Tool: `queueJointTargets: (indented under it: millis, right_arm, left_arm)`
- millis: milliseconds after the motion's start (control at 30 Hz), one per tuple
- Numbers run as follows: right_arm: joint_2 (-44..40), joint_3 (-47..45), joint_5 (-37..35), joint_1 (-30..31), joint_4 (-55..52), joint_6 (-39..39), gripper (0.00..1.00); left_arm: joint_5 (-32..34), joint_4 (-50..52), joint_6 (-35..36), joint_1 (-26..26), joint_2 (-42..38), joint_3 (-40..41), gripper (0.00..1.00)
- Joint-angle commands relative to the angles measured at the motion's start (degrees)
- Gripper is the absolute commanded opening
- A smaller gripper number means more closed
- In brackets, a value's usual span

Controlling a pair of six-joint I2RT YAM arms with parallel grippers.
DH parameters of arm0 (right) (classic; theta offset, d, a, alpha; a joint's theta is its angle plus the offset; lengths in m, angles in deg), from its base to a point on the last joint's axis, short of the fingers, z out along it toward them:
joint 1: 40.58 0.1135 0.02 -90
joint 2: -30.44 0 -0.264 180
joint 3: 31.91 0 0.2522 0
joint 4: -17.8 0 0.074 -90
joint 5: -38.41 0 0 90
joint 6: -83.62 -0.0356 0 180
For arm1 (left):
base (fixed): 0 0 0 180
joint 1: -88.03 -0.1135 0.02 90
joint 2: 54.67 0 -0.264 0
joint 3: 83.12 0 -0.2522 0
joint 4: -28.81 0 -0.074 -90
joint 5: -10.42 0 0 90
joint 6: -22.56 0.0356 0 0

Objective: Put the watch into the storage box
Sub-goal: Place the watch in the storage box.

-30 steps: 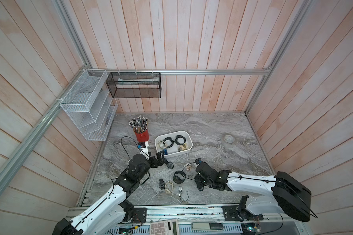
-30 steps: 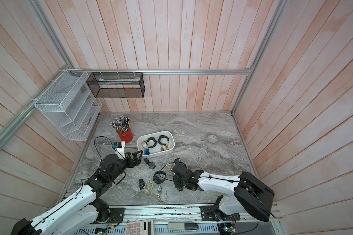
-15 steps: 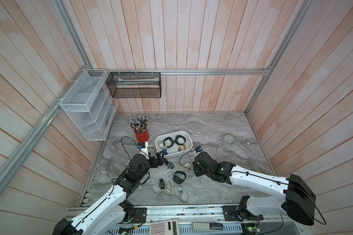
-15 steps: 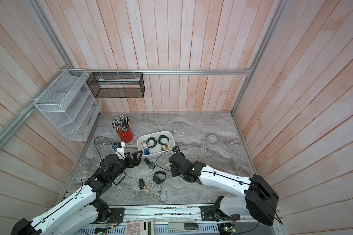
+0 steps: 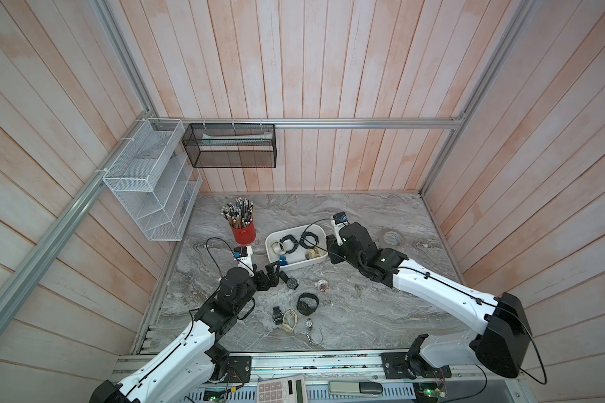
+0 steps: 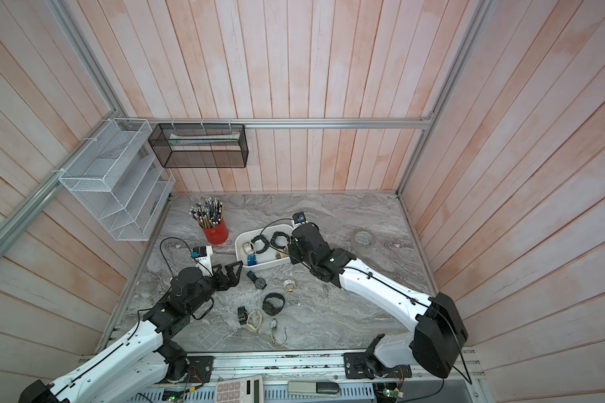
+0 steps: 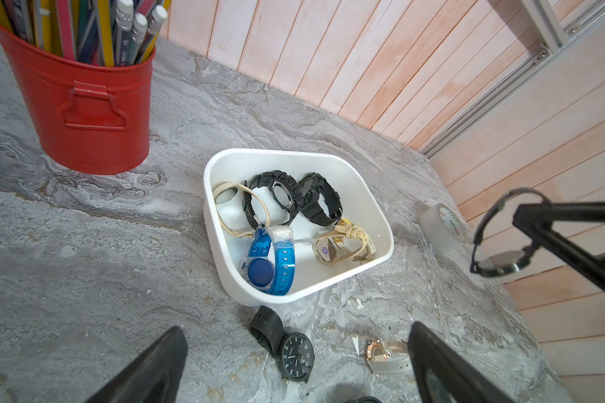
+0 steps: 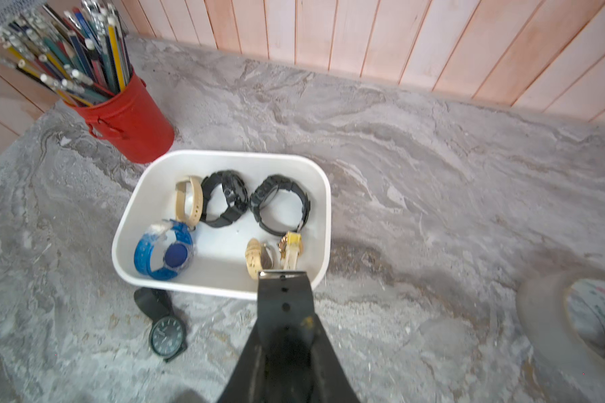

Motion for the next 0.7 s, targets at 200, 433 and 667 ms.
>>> queueJointTargets:
  millis: [200,433,667]
  right_arm:
    - [12.6,9.0,5.6,-5.1,6.5,7.5,0.20]
    - [20.3,14.1,9.0,-7.0,5.6,11.1,0.21]
    - [24.5,15.5,10.9,-7.2,6.2,12.2,0.20]
  left_arm:
    - [-0.3,2.9,-2.0,-0.3,-2.5,2.0,0.99]
    - [-0.5,3.6,-3.0,-0.3,-3.2,2.6,1.00]
    - [-0.3,4.0,-4.6,-0.3,-4.8,3.5,0.99]
